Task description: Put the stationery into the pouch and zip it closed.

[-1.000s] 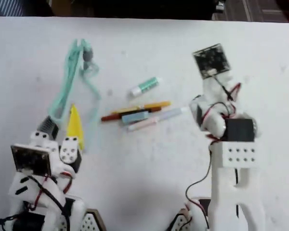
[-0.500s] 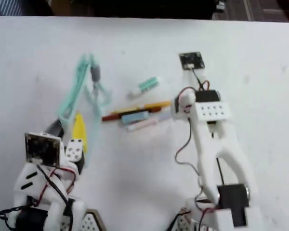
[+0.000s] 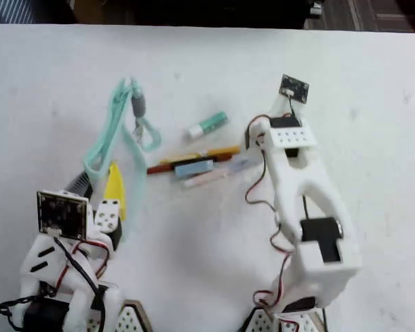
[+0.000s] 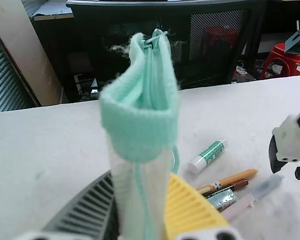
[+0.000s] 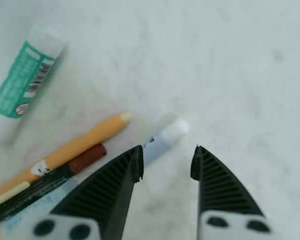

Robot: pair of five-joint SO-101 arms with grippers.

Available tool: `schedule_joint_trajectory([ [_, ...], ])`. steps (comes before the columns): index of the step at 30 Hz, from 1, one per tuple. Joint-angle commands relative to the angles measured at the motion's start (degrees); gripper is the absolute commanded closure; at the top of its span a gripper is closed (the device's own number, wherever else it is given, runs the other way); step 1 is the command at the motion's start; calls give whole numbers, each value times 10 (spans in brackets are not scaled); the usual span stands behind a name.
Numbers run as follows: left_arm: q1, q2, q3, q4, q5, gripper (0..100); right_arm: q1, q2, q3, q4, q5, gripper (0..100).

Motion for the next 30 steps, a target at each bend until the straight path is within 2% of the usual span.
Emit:
schedule_joint_trajectory([
  [1,-1,-7,-6,3,4,977,-4,64,-96,38,-29,846],
  [6,-1,-7,-6,4,4,977,-7,178,-209,124,-30,854],
  [10,0,-7,-6,4,4,977,-9,244,-278,196,-27,993],
  [12,14,-7,-6,4,4,977,-5,263,-309,223,-26,965],
  [16,29,-7,7,-1,4,977,-5,288,-348,255,-25,980],
  [24,29,-7,-29,-26,4,977,1,284,-357,271,31,982],
  [28,29,-7,-39,-63,3,977,1,218,-357,310,38,982],
  [30,47,-7,-39,-73,3,977,1,164,-358,322,70,982],
])
